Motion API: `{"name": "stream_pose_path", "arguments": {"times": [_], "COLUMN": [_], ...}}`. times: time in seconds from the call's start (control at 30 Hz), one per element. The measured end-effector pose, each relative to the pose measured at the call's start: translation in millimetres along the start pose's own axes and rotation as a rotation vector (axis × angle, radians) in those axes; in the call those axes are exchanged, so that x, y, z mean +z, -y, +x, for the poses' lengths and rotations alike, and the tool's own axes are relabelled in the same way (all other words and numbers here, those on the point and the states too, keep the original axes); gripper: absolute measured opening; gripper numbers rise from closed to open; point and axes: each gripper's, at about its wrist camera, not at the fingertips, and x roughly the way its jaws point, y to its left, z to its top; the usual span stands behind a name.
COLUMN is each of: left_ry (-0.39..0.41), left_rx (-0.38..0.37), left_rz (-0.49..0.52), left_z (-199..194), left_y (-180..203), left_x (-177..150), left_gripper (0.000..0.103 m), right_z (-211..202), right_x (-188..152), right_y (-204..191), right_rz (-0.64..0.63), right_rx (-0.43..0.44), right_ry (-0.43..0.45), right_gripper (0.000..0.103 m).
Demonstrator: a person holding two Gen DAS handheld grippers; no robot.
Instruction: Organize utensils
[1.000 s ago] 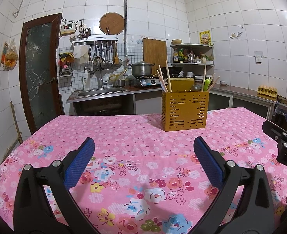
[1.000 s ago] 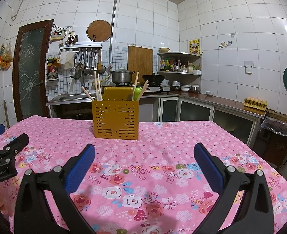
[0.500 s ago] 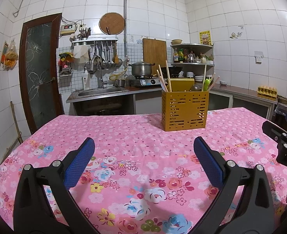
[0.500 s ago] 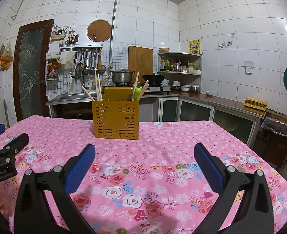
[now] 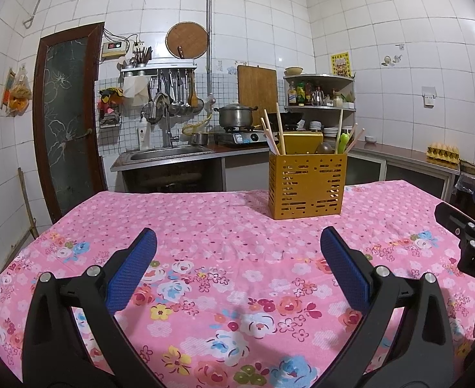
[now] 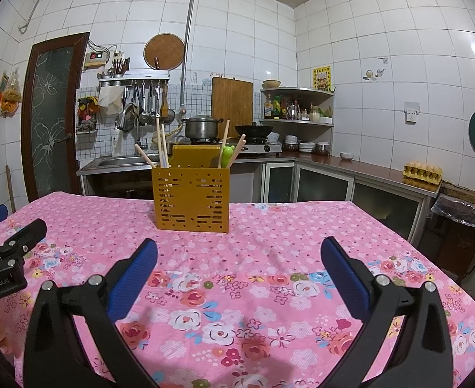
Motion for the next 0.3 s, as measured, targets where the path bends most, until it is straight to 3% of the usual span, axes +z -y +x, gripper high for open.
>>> {"name": "stream_pose_path", "arguments": {"times": [0.3], "left_ry": [0.006], "left_rx": [-0.005], "left_rz": [-0.002], "left_z": [-2.0], "left_y": [0.0], "left_x": [1.6], "left_gripper": [0.098], "right_z": [-0.5], "right_x": [-0.3], "right_y": [0.1], "right_rz": [-0.004], "right_rx": [-0.001], "right_ry": [-0.002], "right_gripper": [0.099]}}
